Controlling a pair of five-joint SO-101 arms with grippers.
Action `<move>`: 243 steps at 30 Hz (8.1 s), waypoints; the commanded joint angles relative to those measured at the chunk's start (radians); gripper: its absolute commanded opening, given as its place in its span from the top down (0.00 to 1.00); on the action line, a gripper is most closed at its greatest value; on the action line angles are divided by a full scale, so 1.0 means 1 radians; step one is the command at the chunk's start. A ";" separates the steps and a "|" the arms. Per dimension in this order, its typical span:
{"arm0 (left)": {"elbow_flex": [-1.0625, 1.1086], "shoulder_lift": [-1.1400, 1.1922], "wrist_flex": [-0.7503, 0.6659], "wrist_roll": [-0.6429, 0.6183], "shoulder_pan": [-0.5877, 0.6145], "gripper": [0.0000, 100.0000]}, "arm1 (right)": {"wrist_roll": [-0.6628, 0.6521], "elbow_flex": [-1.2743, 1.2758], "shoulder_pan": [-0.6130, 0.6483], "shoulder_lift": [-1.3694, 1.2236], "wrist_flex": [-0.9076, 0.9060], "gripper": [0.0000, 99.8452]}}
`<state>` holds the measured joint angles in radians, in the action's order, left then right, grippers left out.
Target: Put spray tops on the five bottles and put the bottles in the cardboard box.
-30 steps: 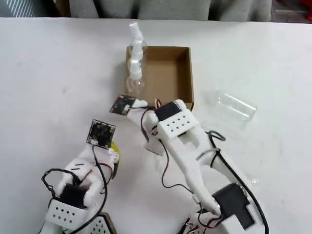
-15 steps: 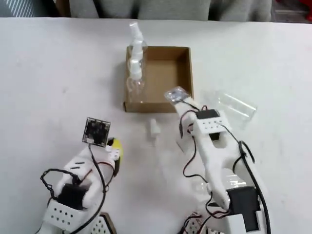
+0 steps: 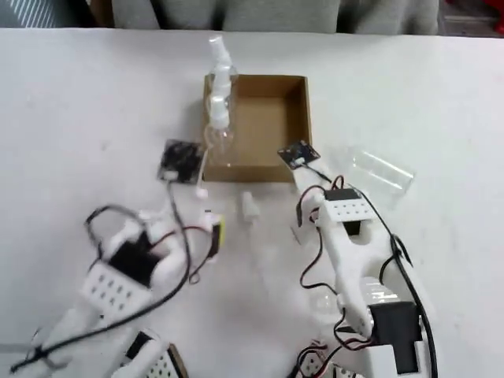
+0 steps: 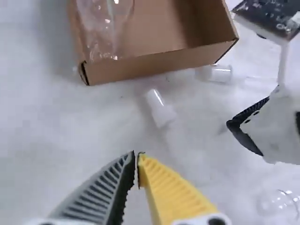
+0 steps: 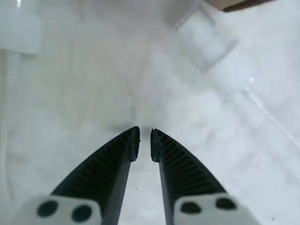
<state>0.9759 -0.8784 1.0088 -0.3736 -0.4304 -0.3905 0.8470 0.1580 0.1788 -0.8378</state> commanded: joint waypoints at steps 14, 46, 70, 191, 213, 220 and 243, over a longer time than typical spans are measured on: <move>-0.371 0.587 0.011 -0.239 -0.124 0.81 | -0.002 -0.003 -0.036 0.030 0.018 0.97; -0.736 1.184 -0.003 -0.416 0.028 0.75 | -0.034 -0.002 -0.035 0.028 0.022 0.97; -0.738 1.231 0.006 -0.258 -0.002 0.98 | -0.034 -0.002 -0.039 0.030 0.019 0.97; -0.311 0.834 -0.267 0.106 0.137 0.98 | -0.281 -1.185 -0.825 -0.568 -0.753 0.98; -0.310 0.834 -0.267 0.106 0.139 0.98 | -0.516 -0.973 -0.855 -0.559 -0.556 0.74; -0.310 0.832 -0.267 0.106 0.139 0.98 | -0.574 -0.968 -0.869 -0.559 -0.556 0.65; -0.310 0.832 -0.267 0.106 0.142 0.98 | -0.609 -0.568 -0.885 -0.271 -0.314 0.72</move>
<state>0.7196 -0.0407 0.7603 -0.2754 -0.3000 -1.0288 0.2762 -0.7457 -0.1266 -1.2060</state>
